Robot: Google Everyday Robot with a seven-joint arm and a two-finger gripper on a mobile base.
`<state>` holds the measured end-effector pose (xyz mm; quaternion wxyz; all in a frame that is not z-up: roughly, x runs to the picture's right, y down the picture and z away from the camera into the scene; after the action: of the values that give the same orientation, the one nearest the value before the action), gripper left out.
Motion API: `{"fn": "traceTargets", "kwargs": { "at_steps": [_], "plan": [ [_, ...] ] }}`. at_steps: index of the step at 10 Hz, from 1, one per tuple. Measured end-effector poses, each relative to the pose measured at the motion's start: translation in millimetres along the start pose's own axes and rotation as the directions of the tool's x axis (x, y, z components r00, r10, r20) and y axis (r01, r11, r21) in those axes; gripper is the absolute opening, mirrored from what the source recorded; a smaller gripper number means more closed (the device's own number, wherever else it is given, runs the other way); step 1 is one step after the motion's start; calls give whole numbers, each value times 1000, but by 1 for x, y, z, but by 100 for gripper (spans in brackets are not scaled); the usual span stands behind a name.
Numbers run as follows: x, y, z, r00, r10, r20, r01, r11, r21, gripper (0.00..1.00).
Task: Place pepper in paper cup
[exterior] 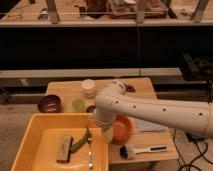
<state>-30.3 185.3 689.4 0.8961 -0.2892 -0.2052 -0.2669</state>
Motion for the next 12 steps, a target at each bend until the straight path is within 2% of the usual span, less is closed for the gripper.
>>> {"fn": "traceTargets", "kwargs": {
  "at_steps": [2, 4, 5, 7, 9, 11, 12],
  "plan": [
    [-7, -7, -5, 1000, -14, 11, 14, 1000, -25, 80],
    [-28, -25, -10, 999, -37, 22, 38, 998, -50, 80],
    [-41, -33, -9, 998, -50, 35, 52, 996, -66, 80],
    [-51, -31, 3, 997, -42, 68, 47, 996, -75, 80],
    [-55, -23, 28, 996, -25, 88, 28, 999, -30, 80],
    [-56, -20, 52, 996, -21, 89, 20, 1000, 13, 80],
    [-58, -22, 56, 996, -23, 86, 21, 1000, 16, 80]
  ]
}}
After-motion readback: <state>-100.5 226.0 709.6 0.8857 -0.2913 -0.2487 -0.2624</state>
